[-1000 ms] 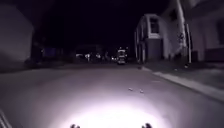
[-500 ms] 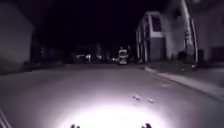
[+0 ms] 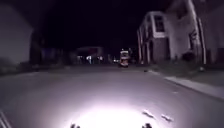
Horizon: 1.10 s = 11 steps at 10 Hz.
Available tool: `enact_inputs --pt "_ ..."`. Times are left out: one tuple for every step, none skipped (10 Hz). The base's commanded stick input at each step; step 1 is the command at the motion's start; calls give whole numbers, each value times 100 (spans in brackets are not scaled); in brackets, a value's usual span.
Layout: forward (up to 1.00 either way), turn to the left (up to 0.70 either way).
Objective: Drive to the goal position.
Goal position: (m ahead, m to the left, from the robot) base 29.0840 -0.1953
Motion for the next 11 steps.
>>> enact_inputs --pt "85 0" --pt "85 0" --pt "85 0" --pt "85 0" --pt "85 0" --pt "85 0" --pt "85 0" --pt "85 0" --pt "85 0" --pt "85 0" --pt "85 0"
